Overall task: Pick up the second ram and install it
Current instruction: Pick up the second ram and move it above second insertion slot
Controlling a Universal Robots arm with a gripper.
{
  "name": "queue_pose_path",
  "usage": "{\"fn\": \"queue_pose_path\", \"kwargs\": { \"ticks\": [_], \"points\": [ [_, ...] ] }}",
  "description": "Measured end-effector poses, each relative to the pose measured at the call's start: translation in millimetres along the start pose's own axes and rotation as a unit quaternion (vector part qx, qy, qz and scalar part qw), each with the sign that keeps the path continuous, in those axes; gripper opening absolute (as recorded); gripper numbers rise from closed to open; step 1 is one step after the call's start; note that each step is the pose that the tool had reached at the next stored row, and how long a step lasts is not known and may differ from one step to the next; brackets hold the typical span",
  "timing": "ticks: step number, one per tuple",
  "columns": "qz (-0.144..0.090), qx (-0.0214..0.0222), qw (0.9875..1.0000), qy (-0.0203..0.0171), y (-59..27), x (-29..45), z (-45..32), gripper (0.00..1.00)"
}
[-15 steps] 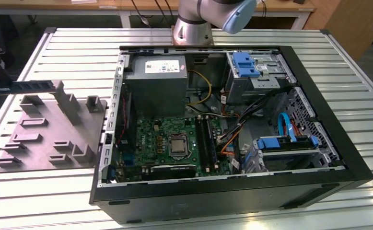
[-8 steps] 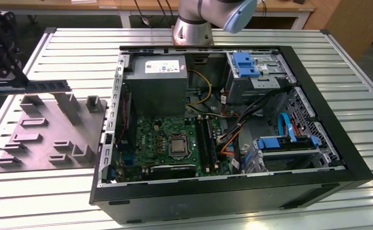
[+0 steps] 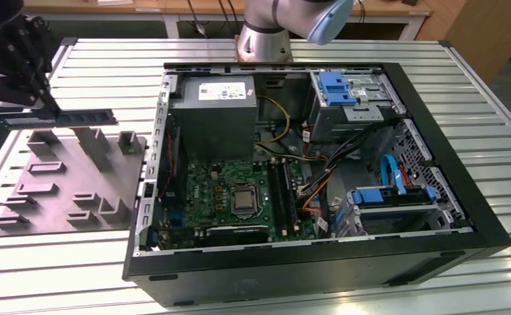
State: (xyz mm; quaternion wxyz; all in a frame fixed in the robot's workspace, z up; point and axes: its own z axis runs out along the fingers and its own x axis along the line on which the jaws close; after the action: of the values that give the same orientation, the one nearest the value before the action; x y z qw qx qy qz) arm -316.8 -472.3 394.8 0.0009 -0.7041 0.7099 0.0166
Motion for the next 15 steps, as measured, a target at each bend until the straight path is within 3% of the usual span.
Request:
{"fn": "queue_pose_path", "kwargs": {
  "ticks": [15],
  "points": [
    [0.0, -0.0017, 1.0, 0.0, -44.4, -0.4, -1.0, 0.12]
  ]
}}
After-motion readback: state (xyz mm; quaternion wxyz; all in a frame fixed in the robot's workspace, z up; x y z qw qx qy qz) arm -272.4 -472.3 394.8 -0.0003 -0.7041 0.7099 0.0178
